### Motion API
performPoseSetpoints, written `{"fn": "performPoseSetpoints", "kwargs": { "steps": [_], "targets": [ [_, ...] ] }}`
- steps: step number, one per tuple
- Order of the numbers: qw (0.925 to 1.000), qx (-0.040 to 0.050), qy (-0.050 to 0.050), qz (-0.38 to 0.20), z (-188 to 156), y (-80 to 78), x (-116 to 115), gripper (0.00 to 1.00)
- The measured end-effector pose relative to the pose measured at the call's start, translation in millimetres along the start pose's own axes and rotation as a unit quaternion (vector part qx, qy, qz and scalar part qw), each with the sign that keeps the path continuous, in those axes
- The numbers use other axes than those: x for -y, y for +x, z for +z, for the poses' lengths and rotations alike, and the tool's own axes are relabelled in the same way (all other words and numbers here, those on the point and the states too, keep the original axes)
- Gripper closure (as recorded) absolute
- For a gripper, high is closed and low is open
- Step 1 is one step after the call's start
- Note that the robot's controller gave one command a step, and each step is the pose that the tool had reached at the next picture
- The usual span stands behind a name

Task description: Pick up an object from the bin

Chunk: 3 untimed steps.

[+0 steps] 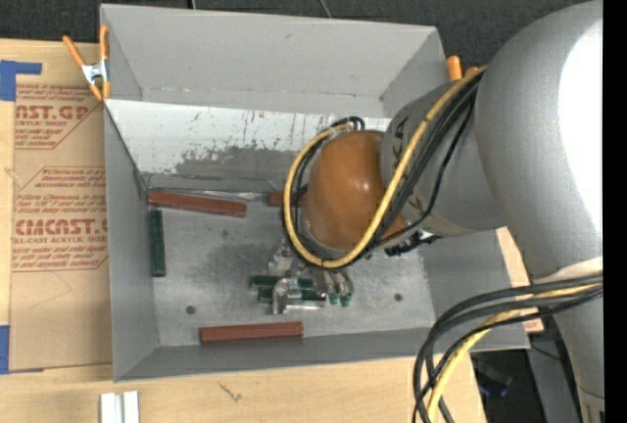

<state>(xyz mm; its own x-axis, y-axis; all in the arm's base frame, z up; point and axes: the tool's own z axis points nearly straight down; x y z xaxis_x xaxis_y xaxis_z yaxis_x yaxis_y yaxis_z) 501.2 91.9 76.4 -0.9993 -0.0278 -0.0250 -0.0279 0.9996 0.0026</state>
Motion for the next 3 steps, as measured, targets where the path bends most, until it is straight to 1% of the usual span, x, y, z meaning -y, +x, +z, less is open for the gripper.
{"fn": "performPoseSetpoints", "kwargs": {
  "steps": [1, 2, 3],
  "targets": [
    [1.0000, 0.0000, 0.000, 0.000, 0.0, 0.0, 0.0, 1.00],
    [1.0000, -0.0058, 0.001, 0.000, -5.0, 1.9, 0.2, 1.00],
    [0.9999, -0.0146, 0.002, 0.000, -22.8, 5.1, 0.2, 1.00]
  ]
}}
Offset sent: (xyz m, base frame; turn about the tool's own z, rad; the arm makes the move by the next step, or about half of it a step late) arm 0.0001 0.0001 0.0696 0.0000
